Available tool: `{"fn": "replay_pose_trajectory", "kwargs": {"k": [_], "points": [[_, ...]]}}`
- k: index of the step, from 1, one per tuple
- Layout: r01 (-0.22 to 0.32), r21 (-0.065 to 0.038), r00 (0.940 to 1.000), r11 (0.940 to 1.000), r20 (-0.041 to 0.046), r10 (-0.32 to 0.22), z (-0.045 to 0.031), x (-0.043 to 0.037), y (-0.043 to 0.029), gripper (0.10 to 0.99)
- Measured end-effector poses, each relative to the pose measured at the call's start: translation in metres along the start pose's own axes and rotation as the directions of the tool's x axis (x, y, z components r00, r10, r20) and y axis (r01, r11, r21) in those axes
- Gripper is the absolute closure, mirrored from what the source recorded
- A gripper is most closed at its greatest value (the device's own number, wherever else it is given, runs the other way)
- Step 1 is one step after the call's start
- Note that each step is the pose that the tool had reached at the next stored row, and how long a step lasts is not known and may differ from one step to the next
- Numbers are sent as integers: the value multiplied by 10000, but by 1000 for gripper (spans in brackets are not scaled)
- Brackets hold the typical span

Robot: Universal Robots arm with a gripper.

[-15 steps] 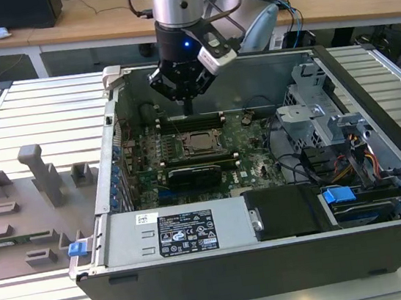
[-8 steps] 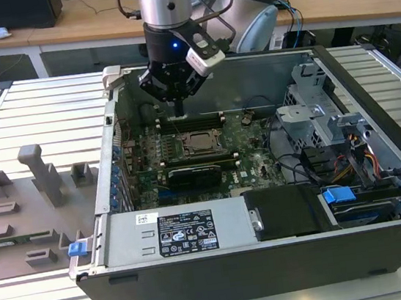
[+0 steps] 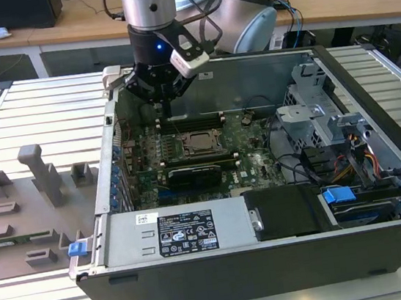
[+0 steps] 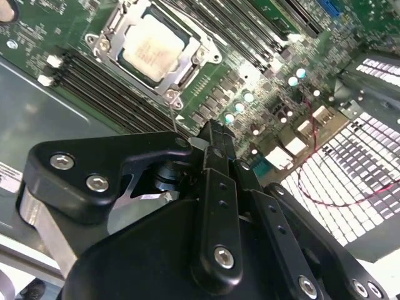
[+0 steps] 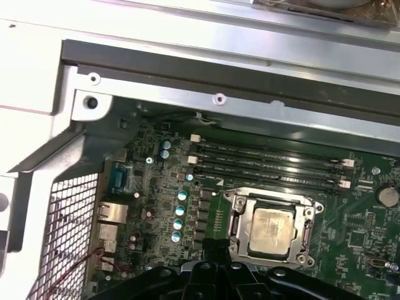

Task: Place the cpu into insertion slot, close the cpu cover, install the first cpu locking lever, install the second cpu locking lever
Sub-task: 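Install the first cpu locking lever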

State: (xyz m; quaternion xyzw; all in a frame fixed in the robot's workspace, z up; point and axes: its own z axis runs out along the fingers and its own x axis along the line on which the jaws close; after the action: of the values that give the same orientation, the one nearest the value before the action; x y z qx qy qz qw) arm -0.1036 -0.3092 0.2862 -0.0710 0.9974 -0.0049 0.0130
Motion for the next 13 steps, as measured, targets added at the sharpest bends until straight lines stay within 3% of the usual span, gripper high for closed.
{"fn": "replay_pose_trajectory", "kwargs": {"k": [13], "points": [[0, 0, 10000, 10000, 1, 0, -6, 229, 33, 980]]}}
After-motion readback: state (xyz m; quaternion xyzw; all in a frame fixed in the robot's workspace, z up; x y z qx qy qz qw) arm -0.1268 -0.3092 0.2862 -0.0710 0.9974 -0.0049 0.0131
